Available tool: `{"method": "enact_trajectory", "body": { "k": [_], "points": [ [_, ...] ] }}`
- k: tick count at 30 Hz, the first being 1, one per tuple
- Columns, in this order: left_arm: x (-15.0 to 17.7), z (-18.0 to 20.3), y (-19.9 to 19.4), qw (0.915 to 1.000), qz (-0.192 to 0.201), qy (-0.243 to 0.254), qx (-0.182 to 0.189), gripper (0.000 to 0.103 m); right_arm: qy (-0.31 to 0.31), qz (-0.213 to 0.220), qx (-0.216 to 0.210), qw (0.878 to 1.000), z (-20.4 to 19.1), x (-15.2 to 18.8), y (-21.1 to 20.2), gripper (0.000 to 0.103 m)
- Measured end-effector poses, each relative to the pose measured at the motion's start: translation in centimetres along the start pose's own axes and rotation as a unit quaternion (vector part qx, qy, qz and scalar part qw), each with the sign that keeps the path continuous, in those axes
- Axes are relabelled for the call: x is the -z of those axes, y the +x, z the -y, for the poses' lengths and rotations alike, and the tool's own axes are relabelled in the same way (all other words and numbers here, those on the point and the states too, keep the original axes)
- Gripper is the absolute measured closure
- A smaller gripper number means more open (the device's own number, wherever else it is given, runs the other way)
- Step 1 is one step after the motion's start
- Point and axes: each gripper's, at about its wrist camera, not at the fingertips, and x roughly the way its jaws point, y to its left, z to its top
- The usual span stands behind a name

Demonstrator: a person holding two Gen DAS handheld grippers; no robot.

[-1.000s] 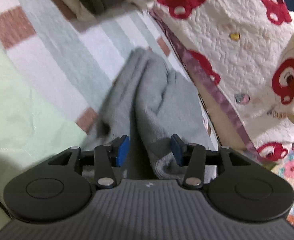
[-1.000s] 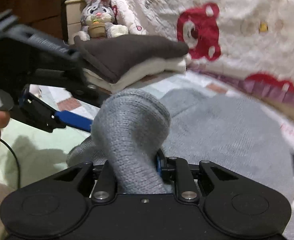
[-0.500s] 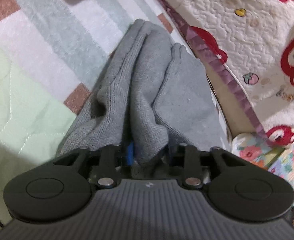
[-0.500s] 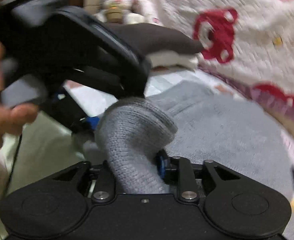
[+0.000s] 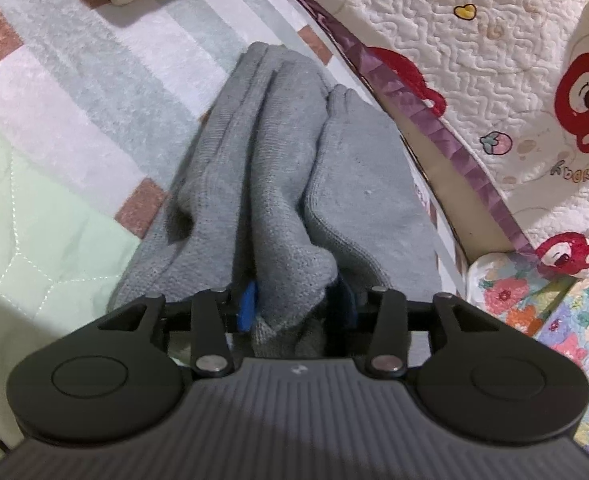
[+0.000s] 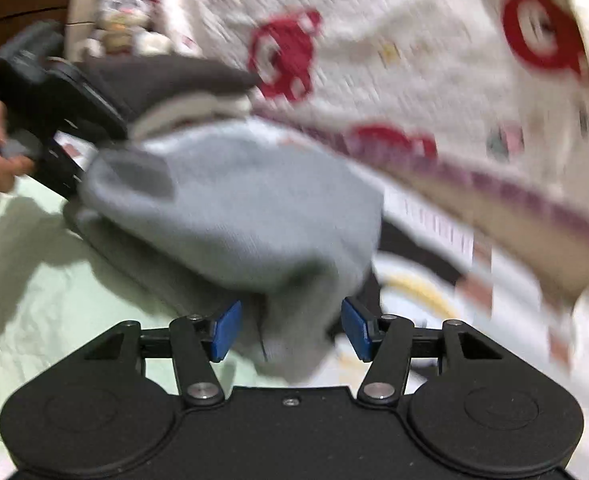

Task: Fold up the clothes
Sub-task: 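Grasp the folded sweater with the left gripper while the right gripper releases and regrasps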

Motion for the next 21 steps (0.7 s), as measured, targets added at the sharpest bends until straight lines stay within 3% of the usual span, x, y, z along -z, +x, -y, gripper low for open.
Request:
{"method": "enact_trajectory", "body": {
  "k": [7,10,14,21],
  "points": [
    [0.8,-0.1,-1.8,1.0000,-0.003,0.001,0.007,0.053,0.112,-0.019,-0.008,0.993,1.1,-0.4,4.2,0.041],
    [1.2,-0.2,-2.3,0.9999,-0.010,0.000,0.011,0.050,0.081,-0.012,0.006,0.997,0.2,-0.4,4.2,0.041],
    [1.8,-0.5,-1.8,0.9978,-0.057,-0.021,0.026,0.048,0.064,-0.003,0.007,0.998,0.4,-0.2,3.8,0.041],
    [1.8,0.9,-3.7,0.9998,0.000,-0.012,0.016,0.044,0.047,0.011,0.006,0.999,1.0,-0.3,3.0,0.041]
  ]
}}
